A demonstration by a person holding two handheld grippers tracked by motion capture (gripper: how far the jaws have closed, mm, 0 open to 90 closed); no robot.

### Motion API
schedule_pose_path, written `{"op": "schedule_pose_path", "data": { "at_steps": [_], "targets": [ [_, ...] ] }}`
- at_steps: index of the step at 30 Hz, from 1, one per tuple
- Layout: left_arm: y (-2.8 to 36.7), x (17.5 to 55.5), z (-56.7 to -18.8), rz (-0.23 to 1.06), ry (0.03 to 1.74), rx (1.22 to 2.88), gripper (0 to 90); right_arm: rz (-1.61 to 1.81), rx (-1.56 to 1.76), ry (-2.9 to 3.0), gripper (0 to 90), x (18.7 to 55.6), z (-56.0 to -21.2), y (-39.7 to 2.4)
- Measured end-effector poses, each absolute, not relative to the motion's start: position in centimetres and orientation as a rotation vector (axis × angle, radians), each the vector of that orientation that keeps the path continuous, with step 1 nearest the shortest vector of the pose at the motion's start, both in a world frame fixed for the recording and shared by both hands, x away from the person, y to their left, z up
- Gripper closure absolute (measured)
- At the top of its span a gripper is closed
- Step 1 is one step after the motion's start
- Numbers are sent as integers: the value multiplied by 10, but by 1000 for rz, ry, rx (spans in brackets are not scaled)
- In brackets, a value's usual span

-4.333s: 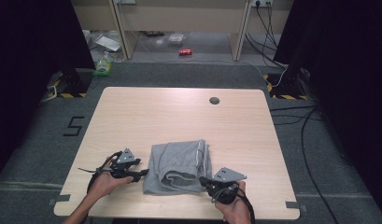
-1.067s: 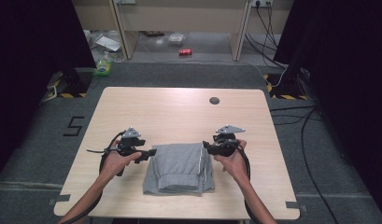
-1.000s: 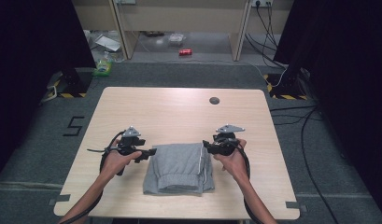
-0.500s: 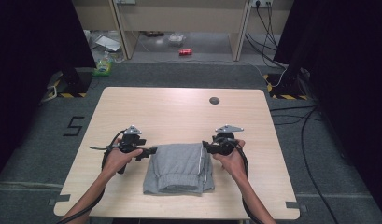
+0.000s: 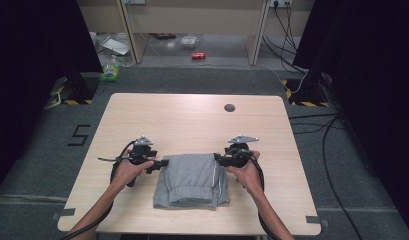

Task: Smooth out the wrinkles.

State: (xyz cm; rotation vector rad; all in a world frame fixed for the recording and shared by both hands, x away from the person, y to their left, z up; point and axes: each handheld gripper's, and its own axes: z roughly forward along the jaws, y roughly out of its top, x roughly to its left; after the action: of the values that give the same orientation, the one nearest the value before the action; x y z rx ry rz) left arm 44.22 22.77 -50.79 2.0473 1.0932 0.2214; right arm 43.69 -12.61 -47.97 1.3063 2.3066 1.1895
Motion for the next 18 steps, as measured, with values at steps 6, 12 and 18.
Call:
{"op": "schedule_pose_path", "data": {
  "at_steps": [6,12,18],
  "targets": [
    [226,443,-513,227,1078,2043,291,1137,1328,2354,459,440,-494,-127],
    [225,441,-514,300,1050,2072,362,1143,1376,2367,470,441,-503,-129],
    [222,439,-515,318,1017,2080,399,1177,1420,2373,516,441,-507,-129]
  ]
}}
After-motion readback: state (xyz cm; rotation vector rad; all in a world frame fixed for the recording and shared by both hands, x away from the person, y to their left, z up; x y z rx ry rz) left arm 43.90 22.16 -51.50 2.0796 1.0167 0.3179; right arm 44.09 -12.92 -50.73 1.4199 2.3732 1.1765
